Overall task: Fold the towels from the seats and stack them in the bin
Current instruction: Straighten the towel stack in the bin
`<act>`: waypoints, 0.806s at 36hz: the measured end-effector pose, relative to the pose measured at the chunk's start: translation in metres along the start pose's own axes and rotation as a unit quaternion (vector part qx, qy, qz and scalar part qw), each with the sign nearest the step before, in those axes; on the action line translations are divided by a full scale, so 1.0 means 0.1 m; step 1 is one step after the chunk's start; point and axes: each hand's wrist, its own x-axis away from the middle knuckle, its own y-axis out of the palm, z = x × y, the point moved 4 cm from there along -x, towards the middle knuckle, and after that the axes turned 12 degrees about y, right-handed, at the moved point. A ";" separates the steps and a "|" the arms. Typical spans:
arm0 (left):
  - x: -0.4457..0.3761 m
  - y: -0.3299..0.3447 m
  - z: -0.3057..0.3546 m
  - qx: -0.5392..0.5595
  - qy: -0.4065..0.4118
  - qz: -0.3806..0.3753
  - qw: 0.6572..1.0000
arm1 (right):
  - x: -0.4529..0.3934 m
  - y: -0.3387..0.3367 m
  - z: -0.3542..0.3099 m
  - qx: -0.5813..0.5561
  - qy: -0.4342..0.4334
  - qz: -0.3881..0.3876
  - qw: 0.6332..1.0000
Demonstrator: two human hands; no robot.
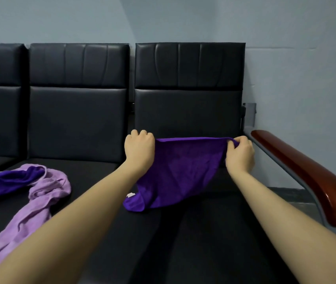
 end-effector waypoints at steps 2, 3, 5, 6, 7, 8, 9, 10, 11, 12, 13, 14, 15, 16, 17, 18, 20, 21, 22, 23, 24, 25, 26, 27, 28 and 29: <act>-0.01 -0.01 -0.06 0.018 -0.019 0.001 1.000 | -0.03 0.01 -0.01 -0.037 0.008 0.011 0.999; -0.03 -0.03 -0.09 0.034 -0.028 0.006 0.999 | -0.04 0.03 -0.02 -0.057 0.010 0.012 0.998; -0.06 -0.08 -0.12 0.063 -0.035 0.026 0.997 | -0.04 0.05 -0.07 -0.091 0.015 0.010 0.996; -0.09 -0.12 -0.12 0.070 -0.032 0.037 0.996 | -0.04 0.04 -0.12 -0.106 0.019 0.010 0.994; -0.11 -0.16 -0.12 0.073 -0.031 0.043 0.996 | -0.04 0.04 -0.17 -0.118 0.024 0.009 0.993; -0.14 -0.20 -0.12 0.074 -0.029 0.047 0.996 | -0.04 0.02 -0.22 -0.131 0.027 0.012 0.991; -0.18 -0.25 -0.12 0.073 -0.027 0.051 0.996 | -0.06 0.01 -0.29 -0.145 0.030 0.014 0.989; -0.20 -0.28 -0.12 0.070 -0.026 0.054 0.996 | -0.07 0.01 -0.33 -0.157 0.038 0.013 0.987; -0.24 -0.33 -0.14 0.069 -0.026 0.062 0.995 | -0.09 -0.01 -0.40 -0.174 0.046 0.012 0.984; -0.27 -0.37 -0.15 0.070 -0.026 0.067 0.995 | -0.10 -0.02 -0.46 -0.191 0.055 0.008 0.980; -0.30 -0.40 -0.16 0.072 -0.029 0.069 0.995 | -0.12 -0.02 -0.49 -0.204 0.063 0.006 0.977; -0.32 -0.44 -0.19 0.076 -0.033 0.077 0.994 | -0.14 -0.03 -0.54 -0.218 0.069 0.009 0.973; -0.35 -0.48 -0.21 0.081 -0.039 0.084 0.992 | -0.16 -0.03 -0.59 -0.228 0.071 0.012 0.971; -0.37 -0.52 -0.24 0.084 -0.045 0.089 0.992 | -0.17 -0.06 -0.64 -0.238 0.070 0.017 0.969; -0.40 -0.56 -0.25 0.085 -0.050 0.091 0.991 | -0.19 -0.08 -0.69 -0.238 0.066 0.023 0.969; -0.42 -0.61 -0.27 0.081 -0.055 0.094 0.991 | -0.21 -0.10 -0.75 -0.234 0.059 0.031 0.970; -0.45 -0.70 -0.28 0.066 -0.061 0.097 0.991 | -0.26 -0.15 -0.84 -0.228 0.049 0.039 0.972; -0.47 -0.74 -0.28 0.060 -0.062 0.097 0.991 | -0.28 -0.18 -0.89 -0.232 0.045 0.039 0.971; -0.47 -0.76 -0.28 0.057 -0.063 0.096 0.992 | -0.29 -0.20 -0.92 -0.233 0.042 0.035 0.971; -0.48 -0.79 -0.29 0.056 -0.063 0.098 0.992 | -0.30 -0.24 -0.95 -0.230 0.035 0.035 0.972; -0.49 -0.82 -0.30 0.056 -0.063 0.102 0.991 | -0.31 -0.28 -0.99 -0.219 0.026 0.041 0.974; -0.51 -0.85 -0.31 0.056 -0.062 0.107 0.991 | -0.30 -0.32 -1.02 -0.208 0.018 0.047 0.977; -0.52 -0.87 -0.31 0.056 -0.060 0.114 0.990 | -0.30 -0.35 -1.04 -0.200 0.010 0.055 0.978; -0.53 -0.88 -0.31 0.057 -0.058 0.120 0.989 | -0.30 -0.37 -1.06 -0.194 0.001 0.062 0.979; -0.53 -0.89 -0.30 0.057 -0.054 0.125 0.989 | -0.30 -0.37 -1.07 -0.188 -0.006 0.064 0.980; -0.54 -0.88 -0.28 0.054 -0.048 0.128 0.989 | -0.30 -0.38 -1.07 -0.180 -0.013 0.064 0.982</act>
